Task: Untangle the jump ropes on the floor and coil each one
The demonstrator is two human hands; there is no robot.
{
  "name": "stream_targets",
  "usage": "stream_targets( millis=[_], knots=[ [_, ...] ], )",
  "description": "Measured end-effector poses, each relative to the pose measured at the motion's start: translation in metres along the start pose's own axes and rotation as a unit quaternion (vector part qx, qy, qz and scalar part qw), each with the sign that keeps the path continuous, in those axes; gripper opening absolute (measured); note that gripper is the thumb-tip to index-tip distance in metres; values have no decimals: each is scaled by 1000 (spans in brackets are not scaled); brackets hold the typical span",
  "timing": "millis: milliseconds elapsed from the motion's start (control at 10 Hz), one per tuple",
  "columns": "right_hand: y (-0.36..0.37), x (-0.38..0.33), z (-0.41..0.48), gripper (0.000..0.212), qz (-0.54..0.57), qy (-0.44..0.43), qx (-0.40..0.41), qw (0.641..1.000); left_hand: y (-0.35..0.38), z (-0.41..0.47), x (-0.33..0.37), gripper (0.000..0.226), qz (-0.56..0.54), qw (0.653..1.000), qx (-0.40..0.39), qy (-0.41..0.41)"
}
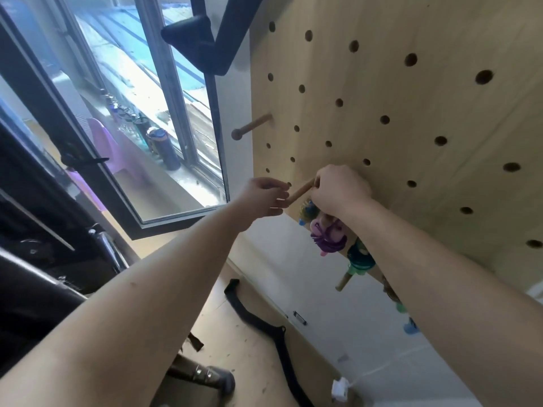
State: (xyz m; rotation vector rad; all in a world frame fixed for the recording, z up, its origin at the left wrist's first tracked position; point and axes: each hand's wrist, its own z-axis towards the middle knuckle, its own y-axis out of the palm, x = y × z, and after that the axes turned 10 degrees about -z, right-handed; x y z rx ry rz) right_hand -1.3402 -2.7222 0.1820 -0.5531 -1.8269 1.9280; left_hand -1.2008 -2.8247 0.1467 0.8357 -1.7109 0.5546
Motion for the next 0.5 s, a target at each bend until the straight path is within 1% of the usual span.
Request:
stream_targets(
  millis=[100, 200, 300, 400, 500],
  knots=[
    [4, 2, 3, 11, 0, 11, 9, 1000, 7, 1, -3, 23, 14, 1000, -26, -4],
    [6, 2, -2, 13, 15, 9, 14, 1000, 11, -2, -5, 26, 50, 999, -22, 1],
    [3, 6, -10, 13, 44, -11, 39, 998, 12, -15, -6, 27, 82, 996, -6, 24],
    [1, 7, -30, 15, 79, -38, 56, 995, 13, -35, -10, 29, 98, 993, 39, 57],
    [-2, 6, -52, 18, 116, -55, 85, 988, 10, -56, -11, 30, 109, 989, 59, 82]
  ],
)
